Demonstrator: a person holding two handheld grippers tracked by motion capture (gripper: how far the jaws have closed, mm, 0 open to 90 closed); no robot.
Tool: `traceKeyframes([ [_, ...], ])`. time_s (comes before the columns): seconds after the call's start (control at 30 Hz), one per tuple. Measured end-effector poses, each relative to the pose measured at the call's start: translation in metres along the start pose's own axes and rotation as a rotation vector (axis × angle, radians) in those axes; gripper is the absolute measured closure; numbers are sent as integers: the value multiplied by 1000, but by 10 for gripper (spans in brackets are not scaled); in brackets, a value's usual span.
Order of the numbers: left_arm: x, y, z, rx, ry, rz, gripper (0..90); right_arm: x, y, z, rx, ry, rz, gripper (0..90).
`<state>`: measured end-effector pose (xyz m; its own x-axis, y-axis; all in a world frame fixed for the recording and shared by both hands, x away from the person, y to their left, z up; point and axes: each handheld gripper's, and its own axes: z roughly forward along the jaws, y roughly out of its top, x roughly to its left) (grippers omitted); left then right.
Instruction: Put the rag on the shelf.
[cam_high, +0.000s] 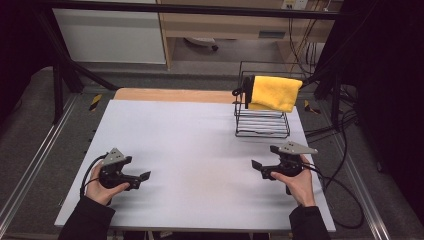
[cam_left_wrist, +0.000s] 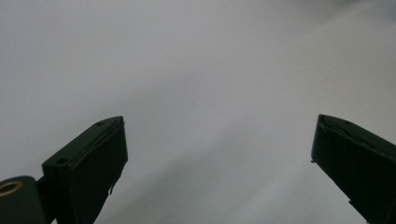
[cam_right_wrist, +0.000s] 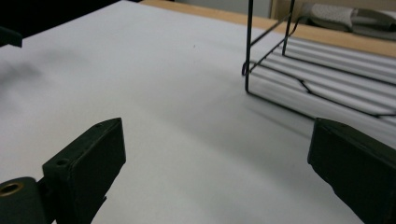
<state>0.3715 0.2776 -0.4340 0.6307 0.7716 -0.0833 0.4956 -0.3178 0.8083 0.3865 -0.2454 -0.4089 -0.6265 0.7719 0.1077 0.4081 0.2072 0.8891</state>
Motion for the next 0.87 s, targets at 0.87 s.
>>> traceKeyframes([
  [0.87,2,-21,1,29,-11,-6,51,0,-54,-10,109,33,30,35],
])
